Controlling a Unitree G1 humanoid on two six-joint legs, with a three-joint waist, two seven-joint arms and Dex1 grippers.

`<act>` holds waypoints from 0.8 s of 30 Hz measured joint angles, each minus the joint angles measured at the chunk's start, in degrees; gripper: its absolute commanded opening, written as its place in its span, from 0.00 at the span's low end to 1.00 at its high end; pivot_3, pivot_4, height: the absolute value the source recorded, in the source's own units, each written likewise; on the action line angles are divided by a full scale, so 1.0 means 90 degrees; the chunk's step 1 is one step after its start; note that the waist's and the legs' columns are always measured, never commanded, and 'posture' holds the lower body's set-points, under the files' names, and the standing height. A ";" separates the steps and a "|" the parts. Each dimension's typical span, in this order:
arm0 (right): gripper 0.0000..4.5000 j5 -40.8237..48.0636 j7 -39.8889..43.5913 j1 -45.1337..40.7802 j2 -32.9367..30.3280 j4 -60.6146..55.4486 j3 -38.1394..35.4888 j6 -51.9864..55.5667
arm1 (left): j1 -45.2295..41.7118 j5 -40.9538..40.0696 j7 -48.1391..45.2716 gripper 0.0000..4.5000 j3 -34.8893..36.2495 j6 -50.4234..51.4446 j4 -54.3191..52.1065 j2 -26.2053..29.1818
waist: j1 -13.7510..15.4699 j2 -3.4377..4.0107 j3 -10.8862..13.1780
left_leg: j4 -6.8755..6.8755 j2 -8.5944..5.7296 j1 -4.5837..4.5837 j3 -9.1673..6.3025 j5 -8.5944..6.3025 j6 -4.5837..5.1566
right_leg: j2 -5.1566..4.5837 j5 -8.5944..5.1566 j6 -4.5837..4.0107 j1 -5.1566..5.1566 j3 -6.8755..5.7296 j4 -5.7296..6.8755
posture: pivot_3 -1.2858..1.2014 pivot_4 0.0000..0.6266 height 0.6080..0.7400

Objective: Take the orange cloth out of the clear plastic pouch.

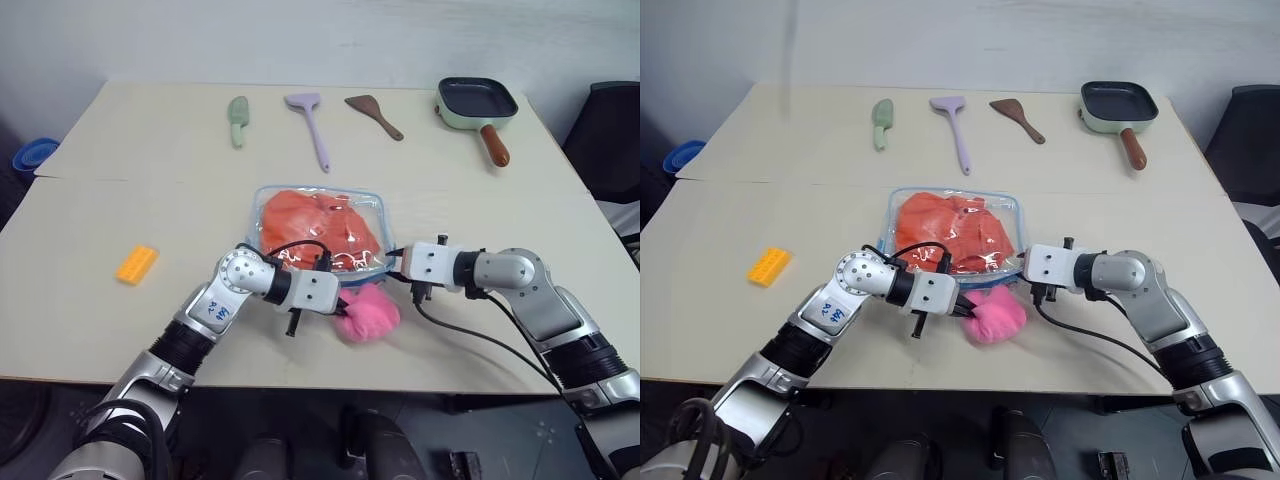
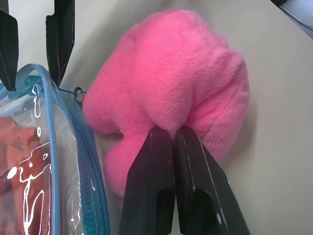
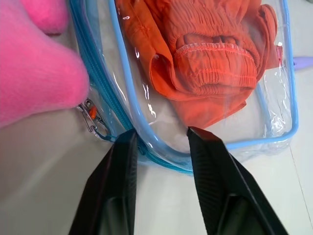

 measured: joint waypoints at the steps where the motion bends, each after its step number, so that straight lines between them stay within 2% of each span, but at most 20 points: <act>1: 0.18 -0.0054 0.0045 -0.0019 0.0001 0.0049 0.0000 -0.0062 | 0.0013 0.0000 0.0012 0.00 0.0003 0.0005 -0.0012 0.0004 | 0.0000 0.0000 0.0000 | 0.0000 0.0000 0.0000 0.0000 0.0000 0.0000 | 0.0000 0.0000 0.0000 0.0000 0.0000 0.0000 | 0.52 0.24 1.00; 3: 0.02 -0.0097 0.0127 -0.0037 0.0001 0.0074 0.0000 -0.0173 | 0.0024 0.0000 0.0022 0.00 0.0005 0.0000 -0.0018 0.0017 | -0.0001 0.0000 0.0000 | 0.0000 0.0000 0.0000 -0.0001 0.0000 0.0000 | 0.0000 0.0000 0.0000 0.0000 0.0000 -0.0001 | 0.52 0.24 1.00; 4: 0.00 -0.0112 0.0174 -0.0049 0.0001 0.0075 0.0000 -0.0200 | 0.0029 0.0000 0.0025 0.00 0.0004 -0.0011 -0.0021 0.0033 | -0.0001 0.0000 0.0000 | 0.0000 0.0000 0.0000 -0.0001 0.0000 0.0000 | 0.0000 0.0000 0.0000 0.0000 0.0000 -0.0002 | 0.52 0.24 1.00; 24: 0.00 -0.0073 0.0773 -0.0134 -0.0027 0.0170 -0.0048 -0.0374 | 0.0204 -0.0001 0.0129 0.00 0.0108 -0.0232 -0.0041 0.0197 | -0.0006 0.0001 0.0001 | 0.0000 0.0002 0.0002 -0.0001 0.0000 -0.0001 | 0.0000 0.0000 -0.0001 0.0000 0.0001 -0.0003 | 0.52 0.24 1.00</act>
